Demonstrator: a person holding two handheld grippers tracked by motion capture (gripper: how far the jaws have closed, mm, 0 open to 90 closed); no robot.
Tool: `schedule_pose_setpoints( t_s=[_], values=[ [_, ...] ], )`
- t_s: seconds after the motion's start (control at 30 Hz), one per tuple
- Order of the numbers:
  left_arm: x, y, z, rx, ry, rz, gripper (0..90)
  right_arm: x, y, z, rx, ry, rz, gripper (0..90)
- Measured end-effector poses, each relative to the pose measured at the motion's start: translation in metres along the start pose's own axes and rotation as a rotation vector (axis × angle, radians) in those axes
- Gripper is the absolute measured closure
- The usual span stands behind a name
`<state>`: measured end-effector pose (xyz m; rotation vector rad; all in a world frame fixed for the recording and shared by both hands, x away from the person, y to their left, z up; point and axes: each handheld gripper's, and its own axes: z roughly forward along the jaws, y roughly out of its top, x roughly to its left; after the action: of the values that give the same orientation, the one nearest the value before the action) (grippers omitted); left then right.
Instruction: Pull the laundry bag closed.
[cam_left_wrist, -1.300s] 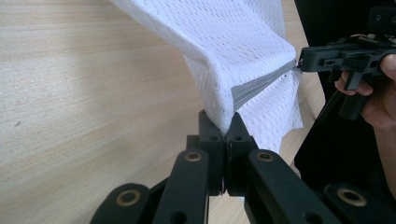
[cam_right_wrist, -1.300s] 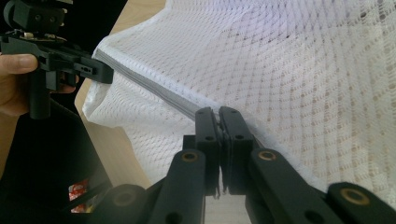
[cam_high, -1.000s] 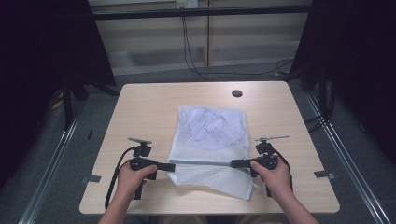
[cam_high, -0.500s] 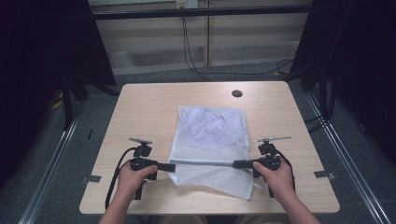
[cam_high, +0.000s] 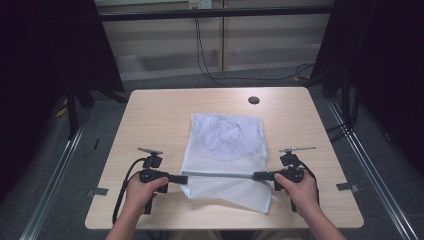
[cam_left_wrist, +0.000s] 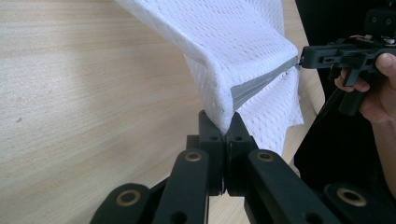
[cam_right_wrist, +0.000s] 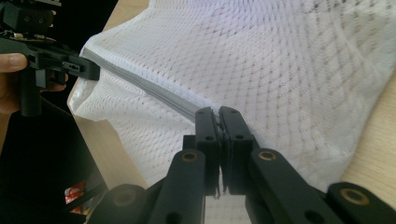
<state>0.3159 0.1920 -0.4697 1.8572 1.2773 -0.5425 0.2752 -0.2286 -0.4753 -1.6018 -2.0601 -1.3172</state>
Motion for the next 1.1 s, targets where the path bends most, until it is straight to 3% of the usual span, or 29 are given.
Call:
schedule_pose_setpoints(
  t_s=[0.67,0.87,0.9,1.0,1.1],
  values=[
    [0.001,0.000,-0.001,0.010,0.002,0.013,89.0,-0.003,-0.001,-0.006,-0.001,-0.008,-0.007,86.8],
    [-0.001,0.000,0.000,0.004,-0.005,-0.007,89.0,-0.003,-0.001,-0.009,-0.006,0.001,-0.006,86.8],
    [0.000,0.000,-0.001,0.008,0.009,0.010,89.0,-0.003,-0.001,-0.009,-0.006,0.000,-0.007,86.8],
    [0.002,-0.001,-0.003,-0.002,-0.004,-0.009,89.0,-0.006,-0.002,-0.013,-0.009,-0.017,0.000,86.8],
    [0.002,0.000,-0.002,0.012,-0.008,0.010,89.0,-0.009,-0.003,-0.016,-0.010,-0.017,0.004,86.8]
  ],
)
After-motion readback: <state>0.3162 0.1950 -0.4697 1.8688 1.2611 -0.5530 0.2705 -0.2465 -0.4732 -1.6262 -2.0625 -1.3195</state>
